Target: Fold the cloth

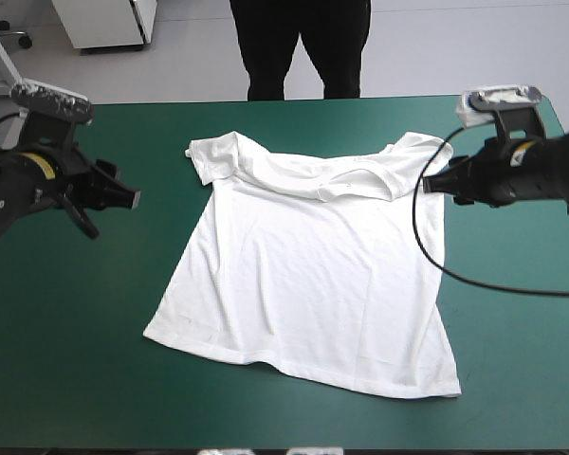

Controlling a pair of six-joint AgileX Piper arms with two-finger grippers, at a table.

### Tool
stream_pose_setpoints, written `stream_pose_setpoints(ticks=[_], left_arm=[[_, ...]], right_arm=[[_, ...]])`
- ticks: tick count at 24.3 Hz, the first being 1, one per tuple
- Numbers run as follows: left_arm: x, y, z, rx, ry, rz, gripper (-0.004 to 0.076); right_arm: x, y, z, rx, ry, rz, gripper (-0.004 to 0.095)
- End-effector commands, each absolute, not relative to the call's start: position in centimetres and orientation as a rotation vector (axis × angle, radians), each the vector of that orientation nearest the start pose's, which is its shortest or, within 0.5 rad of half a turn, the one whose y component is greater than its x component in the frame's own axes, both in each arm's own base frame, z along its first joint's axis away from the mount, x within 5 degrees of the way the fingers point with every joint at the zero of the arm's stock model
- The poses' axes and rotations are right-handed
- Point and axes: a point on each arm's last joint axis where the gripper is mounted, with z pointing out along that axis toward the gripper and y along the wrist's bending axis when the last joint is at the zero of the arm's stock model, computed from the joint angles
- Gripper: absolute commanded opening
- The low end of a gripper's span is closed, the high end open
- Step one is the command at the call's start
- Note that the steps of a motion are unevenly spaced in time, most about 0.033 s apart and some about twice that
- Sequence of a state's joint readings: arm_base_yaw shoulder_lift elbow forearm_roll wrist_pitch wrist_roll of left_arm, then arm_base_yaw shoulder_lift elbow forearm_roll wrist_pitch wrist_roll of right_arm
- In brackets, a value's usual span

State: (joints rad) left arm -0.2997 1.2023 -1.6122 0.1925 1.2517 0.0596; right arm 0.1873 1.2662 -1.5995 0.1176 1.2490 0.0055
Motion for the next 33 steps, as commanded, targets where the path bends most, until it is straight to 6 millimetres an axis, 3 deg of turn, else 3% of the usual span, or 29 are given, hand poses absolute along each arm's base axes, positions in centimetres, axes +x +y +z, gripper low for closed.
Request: stream_pose_setpoints(ticks=[1,6,10,12,18,22,28,33], left_arm=[[18.1,-4.1,45.8,0.406,2.349,0.092,0.0386],[18.1,-4.5,41.9,0.445,2.483,0.056,0.0386],[18.3,-4.6,38.8,0.458,2.592,0.065,0.0386],[18.2,-5.0,36.0,0.469,2.694,0.024,0.0386],[18.4,-5.5,30.2,0.489,2.826,-0.022,0.0386],[19.8,-6.0,25.3,0.487,2.924,-0.022,0.0386],[22.3,-6.2,22.1,0.519,2.965,0.089,0.0386],[23.5,-6.7,19.8,0.524,3.016,0.079,0.0379]], right_arm=[[18.7,4.5,46.1,-0.225,2.356,0.225,0.0447],[15.8,3.9,42.4,-0.219,2.44,0.223,0.053],[14.7,3.7,40.2,-0.183,2.499,0.233,0.054],[14.3,3.7,39.2,-0.173,2.527,0.234,0.054],[14.4,3.7,39.1,-0.171,2.522,0.232,0.054],[14.4,3.6,39.1,-0.173,2.531,0.219,0.054],[14.4,3.6,39.1,-0.173,2.531,0.216,0.054],[14.4,3.5,39.1,-0.173,2.531,0.21,0.054]])
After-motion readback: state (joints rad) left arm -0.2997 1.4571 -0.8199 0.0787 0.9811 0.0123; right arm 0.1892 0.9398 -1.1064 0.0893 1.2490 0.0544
